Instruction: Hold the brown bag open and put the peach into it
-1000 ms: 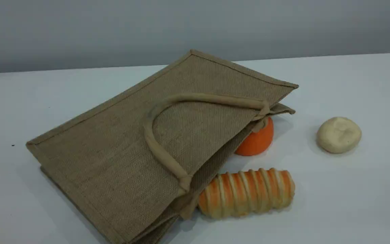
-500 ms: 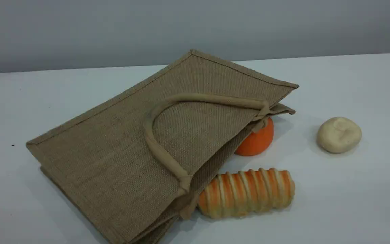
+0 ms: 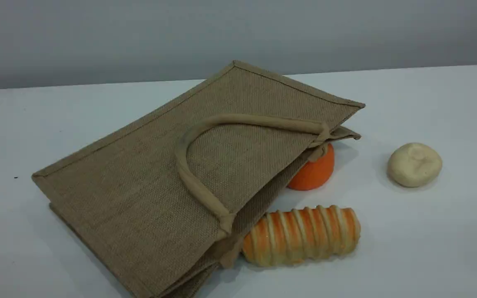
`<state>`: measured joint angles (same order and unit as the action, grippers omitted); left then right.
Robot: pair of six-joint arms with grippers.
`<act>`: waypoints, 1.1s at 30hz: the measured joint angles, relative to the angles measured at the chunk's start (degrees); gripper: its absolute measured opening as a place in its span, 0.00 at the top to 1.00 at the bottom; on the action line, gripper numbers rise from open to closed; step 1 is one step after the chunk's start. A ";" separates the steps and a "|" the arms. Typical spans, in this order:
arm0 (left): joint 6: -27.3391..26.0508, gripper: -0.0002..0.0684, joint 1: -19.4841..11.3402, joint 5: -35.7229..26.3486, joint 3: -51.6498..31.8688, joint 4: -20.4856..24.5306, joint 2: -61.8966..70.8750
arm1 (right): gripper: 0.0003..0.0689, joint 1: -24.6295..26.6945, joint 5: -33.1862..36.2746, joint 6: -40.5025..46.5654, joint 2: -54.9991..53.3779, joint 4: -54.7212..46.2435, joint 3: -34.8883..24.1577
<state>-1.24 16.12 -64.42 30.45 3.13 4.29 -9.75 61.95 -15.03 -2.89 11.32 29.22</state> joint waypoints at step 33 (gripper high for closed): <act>3.21 0.24 -5.01 2.56 -1.69 0.32 -2.31 | 0.15 2.68 0.05 -0.19 0.00 0.20 0.00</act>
<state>1.97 11.12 -61.86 28.76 3.45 1.98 -7.07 62.00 -15.21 -2.89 11.52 29.22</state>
